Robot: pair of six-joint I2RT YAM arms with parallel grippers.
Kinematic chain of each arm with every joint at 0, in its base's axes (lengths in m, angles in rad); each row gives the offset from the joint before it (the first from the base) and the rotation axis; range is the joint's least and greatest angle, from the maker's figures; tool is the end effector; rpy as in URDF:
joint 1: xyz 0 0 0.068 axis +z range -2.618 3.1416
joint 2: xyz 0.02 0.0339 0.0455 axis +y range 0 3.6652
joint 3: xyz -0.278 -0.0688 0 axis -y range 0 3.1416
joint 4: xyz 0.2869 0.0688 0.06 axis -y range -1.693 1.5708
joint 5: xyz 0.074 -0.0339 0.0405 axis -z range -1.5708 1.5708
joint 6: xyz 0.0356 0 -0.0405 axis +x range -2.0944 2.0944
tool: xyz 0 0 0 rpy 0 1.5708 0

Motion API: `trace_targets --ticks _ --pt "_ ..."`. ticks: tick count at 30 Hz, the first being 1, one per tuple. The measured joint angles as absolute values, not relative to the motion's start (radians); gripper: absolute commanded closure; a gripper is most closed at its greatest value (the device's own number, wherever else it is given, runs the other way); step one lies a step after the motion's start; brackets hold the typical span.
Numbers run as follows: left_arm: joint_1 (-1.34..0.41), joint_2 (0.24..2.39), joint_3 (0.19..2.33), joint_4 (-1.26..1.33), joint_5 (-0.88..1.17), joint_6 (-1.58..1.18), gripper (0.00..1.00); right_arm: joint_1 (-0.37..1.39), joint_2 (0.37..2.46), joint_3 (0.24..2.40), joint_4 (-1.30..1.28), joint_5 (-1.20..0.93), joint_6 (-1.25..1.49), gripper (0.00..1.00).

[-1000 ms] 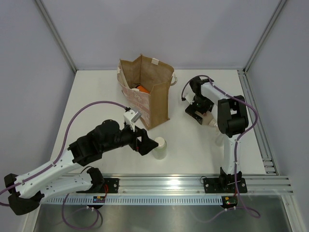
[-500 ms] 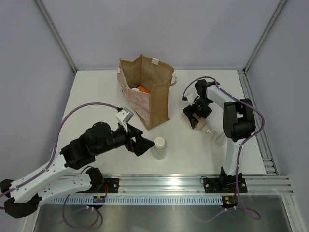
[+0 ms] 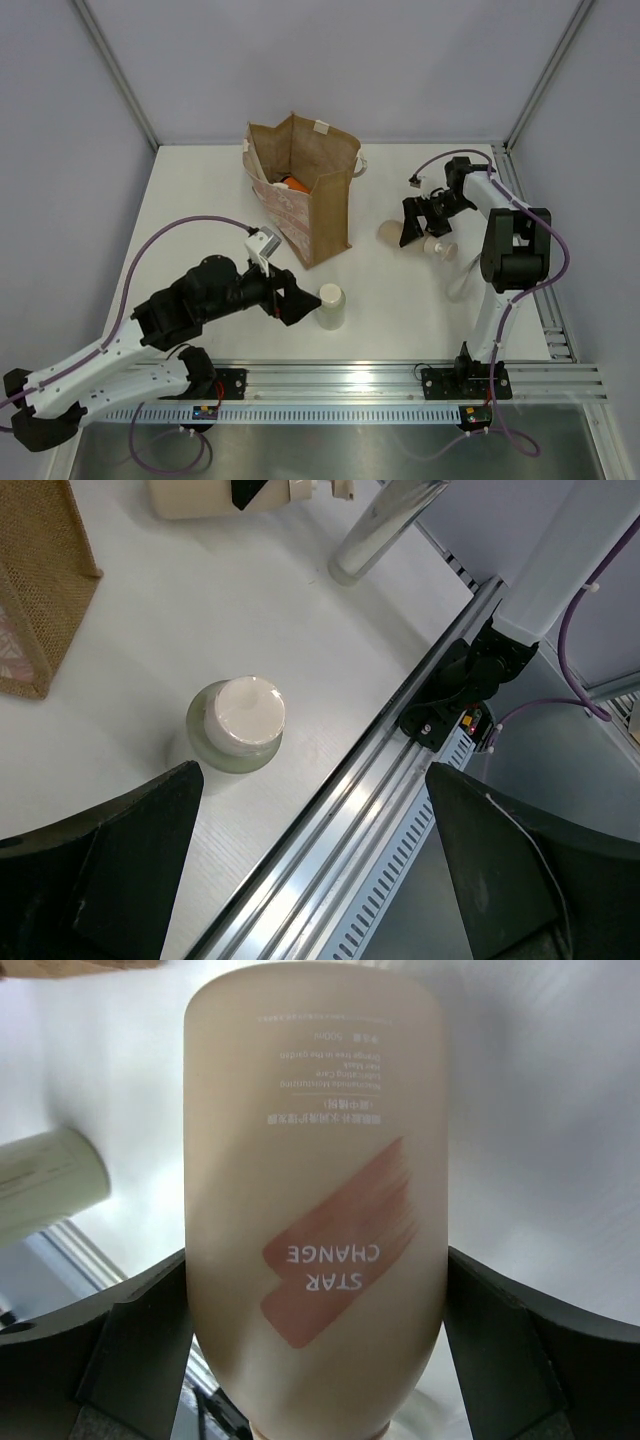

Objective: Place the personal care products into the canvas bag

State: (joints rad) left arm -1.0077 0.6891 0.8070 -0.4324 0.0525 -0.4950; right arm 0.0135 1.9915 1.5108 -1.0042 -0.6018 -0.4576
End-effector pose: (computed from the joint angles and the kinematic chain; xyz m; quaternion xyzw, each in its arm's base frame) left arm 0.0985 -0.1595 0.3497 0.2200 0.7785 -0.4165 0.4148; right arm 0.4242 0.0259 0.1848 -0.2351 0.9249 0.2798 0.1052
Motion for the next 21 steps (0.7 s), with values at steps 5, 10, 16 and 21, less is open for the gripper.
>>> trace_targets --ticks 5,10,16,21 --pt "-1.008 0.728 0.809 -0.425 0.054 -0.487 0.01 0.006 2.015 1.536 -1.034 -0.714 -0.437 0.89" --pt "-1.008 0.853 0.884 -0.437 0.057 -0.393 0.01 0.006 2.042 1.557 -1.061 -0.802 -0.428 0.89" --pt "-1.008 1.027 1.039 -0.449 0.052 -0.168 0.01 0.007 2.062 1.565 -1.096 -0.870 -0.427 0.91" --pt "-1.008 1.162 1.129 -0.444 0.048 -0.027 0.01 -0.006 2.076 1.572 -1.143 -0.930 -0.439 0.91"
